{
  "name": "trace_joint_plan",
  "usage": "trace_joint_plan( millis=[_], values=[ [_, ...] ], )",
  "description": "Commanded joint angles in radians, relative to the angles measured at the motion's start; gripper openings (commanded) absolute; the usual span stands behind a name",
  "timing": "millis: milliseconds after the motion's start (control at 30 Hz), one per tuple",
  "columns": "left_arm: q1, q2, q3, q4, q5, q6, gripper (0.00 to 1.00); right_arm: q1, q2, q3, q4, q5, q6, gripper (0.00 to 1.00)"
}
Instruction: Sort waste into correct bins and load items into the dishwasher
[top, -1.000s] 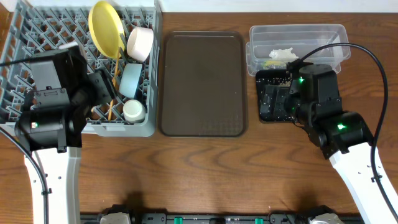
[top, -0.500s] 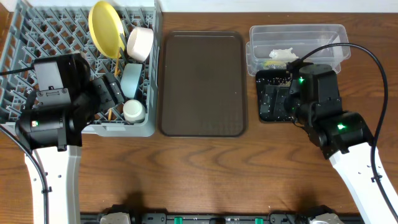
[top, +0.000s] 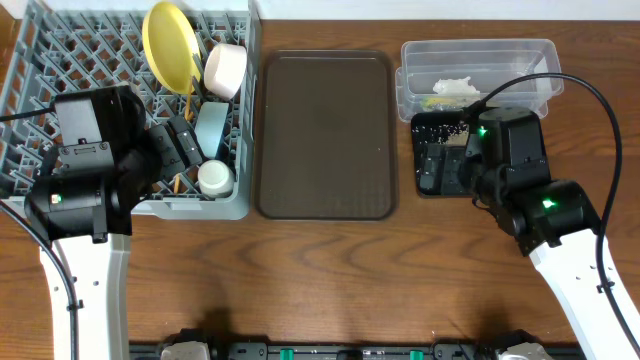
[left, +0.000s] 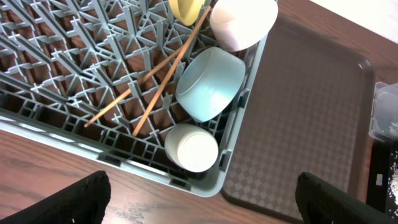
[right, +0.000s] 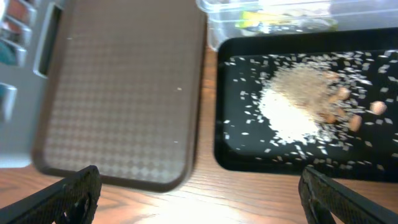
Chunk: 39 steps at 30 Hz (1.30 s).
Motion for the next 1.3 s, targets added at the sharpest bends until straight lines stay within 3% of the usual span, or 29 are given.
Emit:
trace_joint_plan(
  millis=[0,200,500,800,1267],
  values=[
    [0.002,0.006,0.009,-0.003,0.002,-0.008,0.96,-0.012,-0.036,0.0,-0.01,0.103,-0.034,0.99],
    [0.002,0.006,0.009,-0.003,0.002,-0.009,0.96,-0.05,-0.201,-0.165,0.172,0.144,-0.119,0.99],
    [0.002,0.006,0.009,-0.003,0.002,-0.009,0.96,-0.209,-0.649,-0.706,0.598,0.003,-0.123,0.99],
    [0.002,0.006,0.009,-0.003,0.002,-0.009,0.96,-0.219,-0.985,-0.99,0.615,0.005,-0.125,0.99],
    [0.002,0.006,0.009,-0.003,0.002,-0.008,0.96,-0.217,-1.199,-1.067,0.625,0.007,-0.216,0.99]
  ],
)
